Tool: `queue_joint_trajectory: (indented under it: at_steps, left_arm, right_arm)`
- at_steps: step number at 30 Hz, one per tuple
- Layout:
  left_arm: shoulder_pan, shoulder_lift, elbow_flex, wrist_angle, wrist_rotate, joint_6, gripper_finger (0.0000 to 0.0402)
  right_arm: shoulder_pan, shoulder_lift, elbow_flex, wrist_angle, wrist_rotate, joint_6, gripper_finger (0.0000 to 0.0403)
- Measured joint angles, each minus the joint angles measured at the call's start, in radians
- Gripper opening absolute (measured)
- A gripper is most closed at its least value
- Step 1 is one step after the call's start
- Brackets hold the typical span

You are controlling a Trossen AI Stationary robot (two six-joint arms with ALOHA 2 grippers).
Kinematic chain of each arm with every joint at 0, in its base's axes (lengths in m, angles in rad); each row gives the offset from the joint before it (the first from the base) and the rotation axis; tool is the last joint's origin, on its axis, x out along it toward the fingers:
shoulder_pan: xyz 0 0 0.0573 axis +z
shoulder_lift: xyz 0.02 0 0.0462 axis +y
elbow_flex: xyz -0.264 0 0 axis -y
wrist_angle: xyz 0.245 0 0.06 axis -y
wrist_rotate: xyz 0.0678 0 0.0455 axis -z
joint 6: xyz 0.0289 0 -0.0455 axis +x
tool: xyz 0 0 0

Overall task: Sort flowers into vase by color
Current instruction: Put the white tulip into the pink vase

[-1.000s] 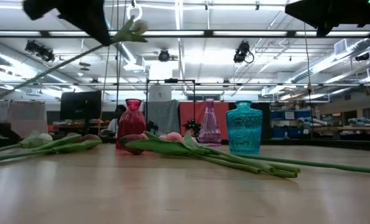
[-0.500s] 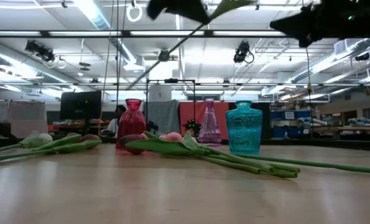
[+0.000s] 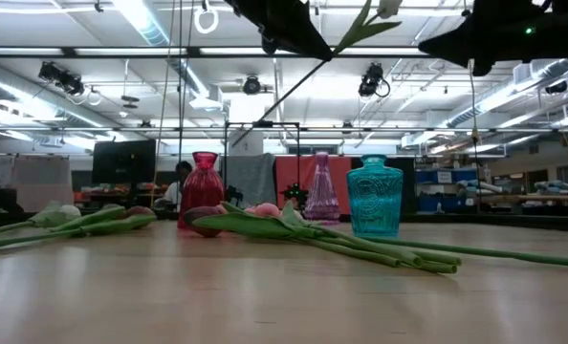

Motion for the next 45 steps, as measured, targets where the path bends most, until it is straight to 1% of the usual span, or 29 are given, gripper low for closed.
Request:
queue_joint_trajectory:
  at_steps: [4, 6, 8, 11, 13, 15, 16, 19, 21, 23, 26, 29, 33, 36, 41, 45]
  left_arm:
    - [0.021, 0.002, 0.0, 0.034, 0.006, -0.001, 0.0]
    - [0.032, 0.002, -0.004, 0.068, 0.007, -0.009, 0.0]
    - [0.044, 0.001, -0.052, 0.194, 0.014, -0.017, 0.0]
    - [0.081, 0.002, -0.17, 0.372, 0.048, -0.016, 0.0]
    - [0.118, 0.003, -0.247, 0.493, 0.057, 0.0, 0.0]
    - [0.16, 0.003, -0.319, 0.671, 0.072, 0.026, 0.0]
    - [0.186, 0.003, -0.351, 0.76, 0.103, 0.032, 0.0]
    - [0.262, 0.003, -0.443, 1.016, 0.238, 0.032, 0.0]
    - [0.307, 0.003, -0.487, 1.166, 0.28, 0.022, 0.0]
    - [0.343, 0.002, -0.519, 1.282, 0.285, 0.0, 0.0]
    - [0.377, 0.002, -0.531, 1.394, 0.311, -0.043, 0.0]
    - [0.399, 0.002, -0.512, 1.454, 0.348, -0.081, 0.0]
    - [0.434, 0.019, -0.452, 1.455, 0.359, -0.121, 0.0]
    - [0.454, 0.068, -0.401, 1.45, 0.406, -0.158, 0.0]
    - [0.472, 0.168, -0.328, 1.453, 0.408, -0.165, 0.0]
    - [0.474, 0.213, -0.307, 1.453, 0.405, -0.166, 0.0]
  right_arm:
    - [-0.045, 0.023, 0.0, -0.037, -0.189, 0.07, 0.0012]
    - [-0.078, 0.038, 0.0, -0.064, -0.255, 0.095, 0.0009]
    - [-0.115, 0.053, 0.0, -0.075, -0.295, 0.117, 0.0009]
    - [-0.175, 0.083, 0.0, -0.082, -0.342, 0.137, 0.0013]
    - [-0.213, 0.1, 0.0, -0.081, -0.359, 0.142, 0.0014]
    - [-0.25, 0.116, 0.0, -0.075, -0.363, 0.142, 0.0014]
    - [-0.266, 0.12, 0.0, -0.075, -0.361, 0.144, 0.0014]
    - [-0.307, 0.127, 0.0, -0.067, -0.351, 0.17, 0.0014]
    - [-0.323, 0.127, 0.0, -0.068, -0.349, 0.19, 0.0014]
    - [-0.329, 0.127, 0.0, -0.067, -0.358, 0.195, 0.0014]
    - [-0.336, 0.128, 0.0, -0.034, -0.36, 0.19, 0.0014]
    - [-0.347, 0.127, 0.0, 0.014, -0.327, 0.182, 0.0015]
    - [-0.368, 0.127, 0.0, 0.042, -0.286, 0.178, 0.0015]
    - [-0.387, 0.141, 0.0, 0.045, -0.291, 0.177, 0.0014]
    - [-0.413, 0.191, 0.0, 0.072, -0.319, 0.164, 0.0013]
    - [-0.425, 0.223, 0.001, 0.083, -0.339, 0.162, 0.0013]
